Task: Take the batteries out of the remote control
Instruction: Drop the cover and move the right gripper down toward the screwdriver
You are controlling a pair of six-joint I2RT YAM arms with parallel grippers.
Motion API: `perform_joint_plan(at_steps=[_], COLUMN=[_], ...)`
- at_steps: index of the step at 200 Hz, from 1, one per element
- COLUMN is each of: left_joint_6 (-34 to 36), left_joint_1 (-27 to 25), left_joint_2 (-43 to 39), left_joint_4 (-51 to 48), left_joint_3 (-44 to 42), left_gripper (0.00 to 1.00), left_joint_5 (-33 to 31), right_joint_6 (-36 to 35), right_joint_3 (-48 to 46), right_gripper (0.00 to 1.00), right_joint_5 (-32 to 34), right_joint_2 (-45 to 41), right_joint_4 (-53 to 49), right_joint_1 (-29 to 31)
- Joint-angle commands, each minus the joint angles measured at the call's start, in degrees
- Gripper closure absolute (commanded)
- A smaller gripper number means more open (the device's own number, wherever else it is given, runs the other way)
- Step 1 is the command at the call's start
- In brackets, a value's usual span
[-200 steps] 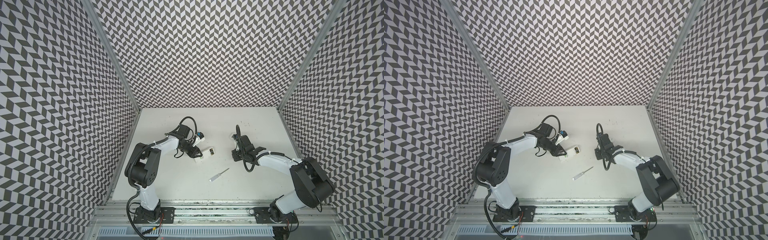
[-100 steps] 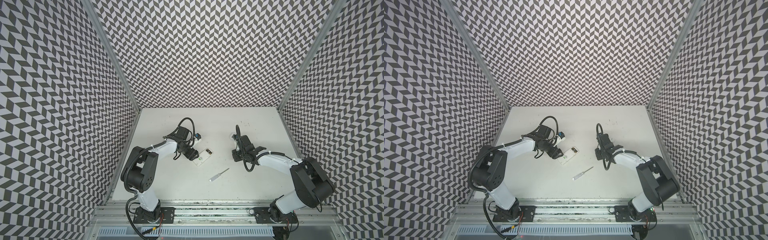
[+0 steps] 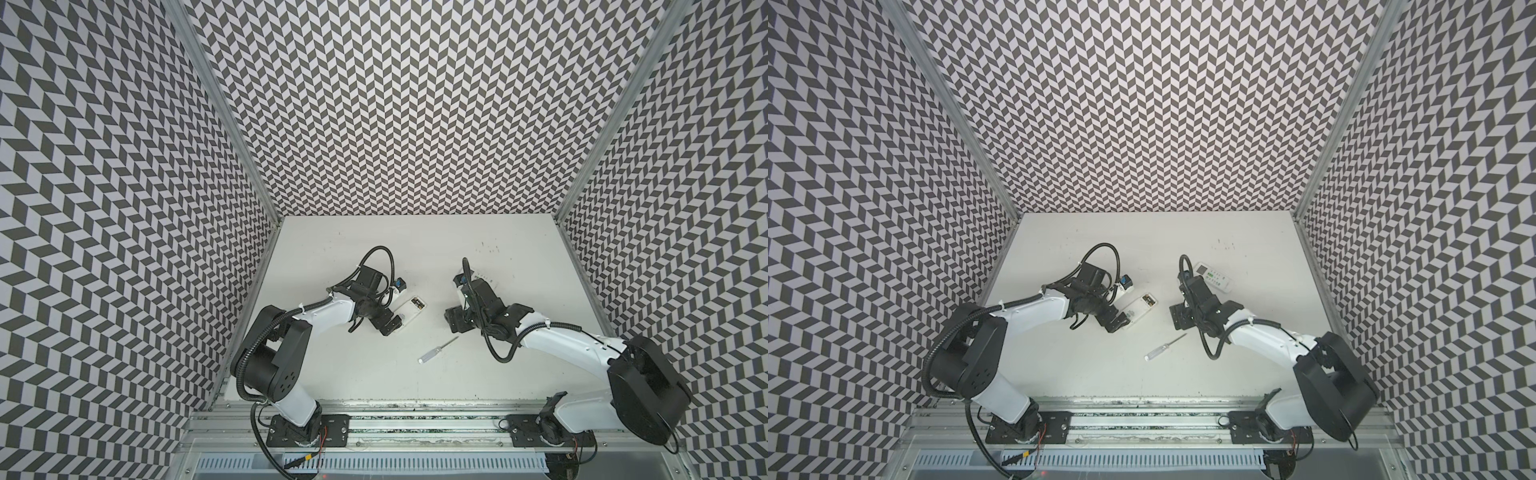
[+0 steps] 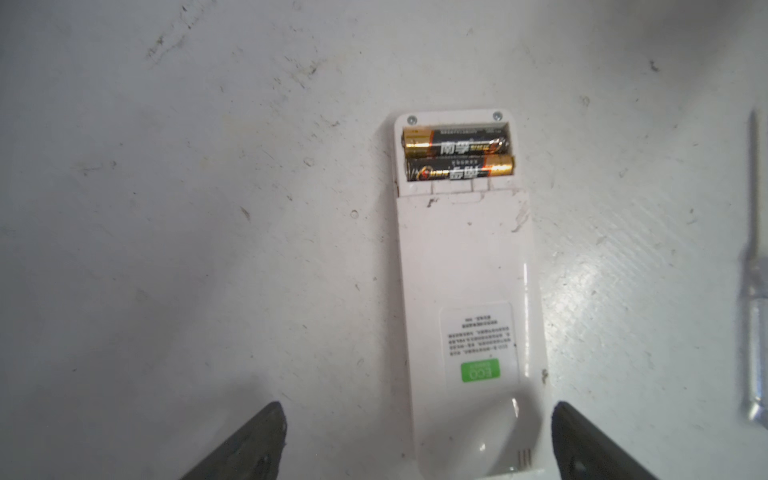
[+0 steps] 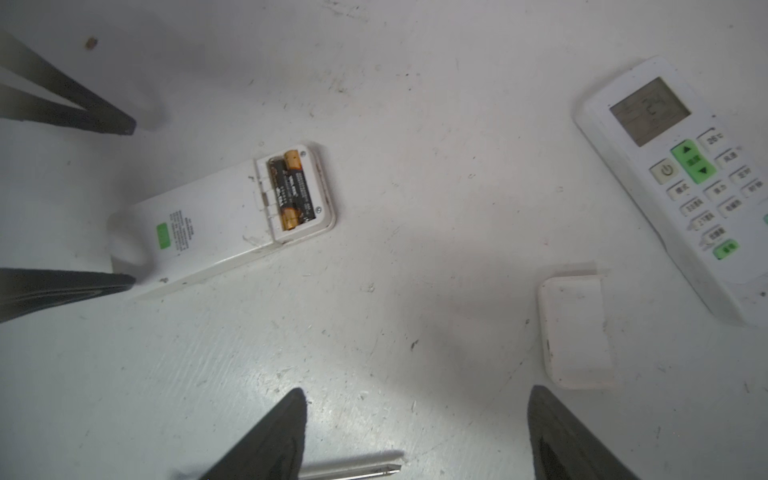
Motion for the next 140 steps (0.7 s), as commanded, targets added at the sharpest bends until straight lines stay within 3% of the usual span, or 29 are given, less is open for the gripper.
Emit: perform_joint_plan(at_steps=[1, 140], left_joint_6=[0.61, 2.21], left_joint_1=[-1.76, -2.53], left_joint_2=[-0.67, 3.18], left_joint_4=[3.63, 7.97], left_joint_3=[-0.38, -1.19], left_gripper=[0.00, 0.00], left_joint_5=[-1.88, -8.01], right_joint_6=[2.94, -0.39], right_joint_3=[-0.04, 3.44], right_gripper=[0.14, 0.15], right_joint_5=[3.20, 5.56], right_joint_2=[1.02, 12.49], right_joint_4=[2.41, 6.28], right_joint_1=[2.50, 14.26])
